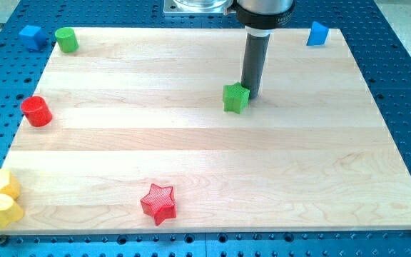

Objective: Push the green star bottom right to the green circle

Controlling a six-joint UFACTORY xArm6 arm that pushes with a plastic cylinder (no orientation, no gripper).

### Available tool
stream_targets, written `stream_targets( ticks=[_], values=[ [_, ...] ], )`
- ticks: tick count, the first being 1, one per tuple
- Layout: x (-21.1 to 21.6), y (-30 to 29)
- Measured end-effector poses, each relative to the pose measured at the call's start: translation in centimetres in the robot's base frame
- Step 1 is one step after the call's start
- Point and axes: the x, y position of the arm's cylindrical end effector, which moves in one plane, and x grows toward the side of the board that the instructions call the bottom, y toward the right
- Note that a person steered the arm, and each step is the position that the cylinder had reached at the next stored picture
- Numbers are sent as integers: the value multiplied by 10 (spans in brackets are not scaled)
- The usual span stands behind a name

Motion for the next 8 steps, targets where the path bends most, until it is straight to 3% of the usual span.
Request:
stream_targets(
  ticks=[3, 5, 6, 8],
  values=[
    [28, 1],
    [19, 74],
    [52, 82],
    [49, 1]
  ],
)
